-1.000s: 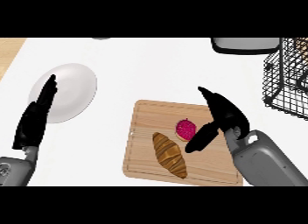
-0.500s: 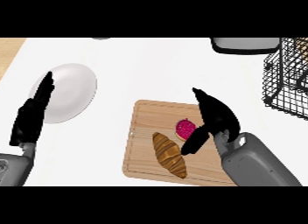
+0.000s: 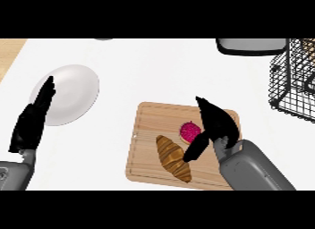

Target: Pick the cupcake from the cutting board and place it in the tiered basket

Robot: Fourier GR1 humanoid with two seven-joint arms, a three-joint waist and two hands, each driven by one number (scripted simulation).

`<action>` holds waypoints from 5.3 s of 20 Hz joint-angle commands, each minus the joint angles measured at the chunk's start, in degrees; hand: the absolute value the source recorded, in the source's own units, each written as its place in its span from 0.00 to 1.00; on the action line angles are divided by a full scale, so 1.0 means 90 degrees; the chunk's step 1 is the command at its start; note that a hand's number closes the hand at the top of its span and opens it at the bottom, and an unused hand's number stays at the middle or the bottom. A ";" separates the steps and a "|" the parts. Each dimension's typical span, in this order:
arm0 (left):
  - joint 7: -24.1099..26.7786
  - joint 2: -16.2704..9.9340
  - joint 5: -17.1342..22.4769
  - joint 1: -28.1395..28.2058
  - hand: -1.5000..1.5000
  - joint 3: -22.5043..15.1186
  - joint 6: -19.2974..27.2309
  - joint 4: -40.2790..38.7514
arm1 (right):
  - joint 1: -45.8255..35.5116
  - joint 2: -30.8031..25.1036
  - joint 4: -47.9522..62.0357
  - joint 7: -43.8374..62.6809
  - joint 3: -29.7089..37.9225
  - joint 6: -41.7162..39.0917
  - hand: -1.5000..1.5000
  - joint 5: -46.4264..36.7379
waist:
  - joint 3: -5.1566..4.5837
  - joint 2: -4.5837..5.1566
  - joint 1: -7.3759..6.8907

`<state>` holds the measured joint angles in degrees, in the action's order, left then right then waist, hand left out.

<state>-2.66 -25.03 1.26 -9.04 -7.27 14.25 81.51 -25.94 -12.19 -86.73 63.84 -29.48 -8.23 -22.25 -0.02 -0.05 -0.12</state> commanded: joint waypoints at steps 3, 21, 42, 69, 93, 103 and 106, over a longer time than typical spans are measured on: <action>0.0048 0.0163 -0.0169 0.0218 0.50 0.0049 -0.0042 0.0198 | -0.0410 0.0513 0.1152 0.0186 0.0394 -0.0073 0.00 -0.0283 | 0.0003 0.0011 -0.0055; -0.0338 0.0417 -0.0501 -0.0082 0.50 0.0743 -0.0688 0.0189 | -0.0203 0.1338 0.2116 -0.0597 0.0967 -0.0382 0.00 -0.0772 | 0.0003 0.0007 -0.0012; 0.0015 0.0762 -0.0830 0.0066 0.50 0.0832 -0.0857 0.0163 | -0.0327 0.1093 0.1258 -0.1101 0.1070 0.0348 1.00 -0.1552 | 0.0001 0.0010 0.0003; -0.0204 0.0706 -0.0890 0.0050 0.50 0.1204 -0.1077 0.0319 | -0.2281 -0.0923 -0.0248 -0.1104 0.3161 0.0523 1.00 -0.3456 | 0.0001 0.0001 -0.0006; -0.0432 0.0933 -0.1069 -0.0042 0.50 0.1140 -0.1264 0.0497 | -0.2489 -0.3402 0.3992 -0.4692 0.4190 0.1275 1.00 -0.4133 | 0.0005 0.0023 -0.0064; -0.0319 0.1187 -0.1295 -0.0176 0.50 0.1174 -0.1045 0.0213 | -0.2444 -0.3271 0.4894 -0.5655 0.4733 0.1100 1.00 -0.3488 | 0.0005 0.0026 -0.0037; 0.0064 0.1153 -0.1272 0.0095 0.50 0.1208 -0.1096 0.0182 | -0.2385 -0.3082 0.5241 -0.5493 0.5221 0.0854 1.00 -0.2937 | 0.0007 0.0037 -0.0050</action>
<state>-4.02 -15.11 -9.74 -8.77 3.63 4.02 84.05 -48.22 -41.27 -43.63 15.02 13.37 0.38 -53.13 0.01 0.17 -0.57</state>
